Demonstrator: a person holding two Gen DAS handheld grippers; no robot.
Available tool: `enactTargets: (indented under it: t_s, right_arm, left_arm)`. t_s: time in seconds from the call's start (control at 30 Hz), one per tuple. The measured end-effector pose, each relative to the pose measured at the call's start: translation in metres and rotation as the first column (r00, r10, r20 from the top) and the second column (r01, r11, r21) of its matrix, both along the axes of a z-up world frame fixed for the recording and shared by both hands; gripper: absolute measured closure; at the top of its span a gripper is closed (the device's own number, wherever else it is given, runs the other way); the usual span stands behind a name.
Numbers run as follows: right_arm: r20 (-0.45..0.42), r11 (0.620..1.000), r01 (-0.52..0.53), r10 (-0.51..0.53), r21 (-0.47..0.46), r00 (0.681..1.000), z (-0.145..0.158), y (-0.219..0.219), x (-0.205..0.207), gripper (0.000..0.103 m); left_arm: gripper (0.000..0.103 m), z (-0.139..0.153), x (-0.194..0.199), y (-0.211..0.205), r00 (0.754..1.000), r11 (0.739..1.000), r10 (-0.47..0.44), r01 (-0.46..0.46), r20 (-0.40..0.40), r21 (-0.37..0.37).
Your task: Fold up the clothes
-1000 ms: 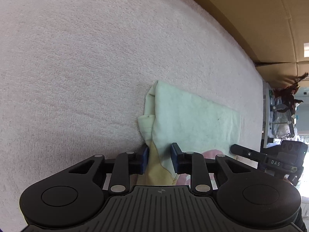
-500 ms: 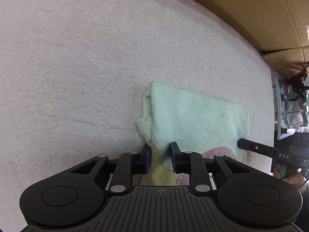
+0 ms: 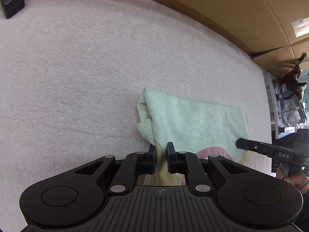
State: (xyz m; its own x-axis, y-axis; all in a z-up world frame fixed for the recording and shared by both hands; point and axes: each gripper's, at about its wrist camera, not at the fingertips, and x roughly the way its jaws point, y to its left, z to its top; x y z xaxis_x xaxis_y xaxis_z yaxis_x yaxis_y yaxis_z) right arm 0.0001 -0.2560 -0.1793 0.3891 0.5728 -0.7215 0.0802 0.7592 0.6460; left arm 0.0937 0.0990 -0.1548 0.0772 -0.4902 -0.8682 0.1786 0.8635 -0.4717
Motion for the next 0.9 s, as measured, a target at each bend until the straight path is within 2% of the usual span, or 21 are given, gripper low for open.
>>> enactTargets:
  t_s: [0.3, 0.6, 0.9]
  right_arm:
    - [0.056, 0.999, -0.026, 0.027, -0.023, 0.998, 0.017, 0.009, 0.005, 0.094]
    - [0.113, 0.998, -0.038, 0.042, -0.041, 0.993, 0.032, 0.019, 0.013, 0.094]
    - [0.171, 0.998, -0.053, 0.058, -0.036, 0.983, 0.041, 0.046, 0.047, 0.094]
  left_arm:
    - [0.096, 0.005, -0.003, 0.006, 1.0, 1.0, 0.006, -0.006, 0.012, 0.013]
    - [0.097, 0.025, 0.0, 0.014, 0.998, 1.0, 0.019, -0.019, 0.066, -0.002]
    - [0.097, 0.041, 0.023, 0.032, 0.993, 0.998, 0.031, -0.037, 0.118, 0.051]
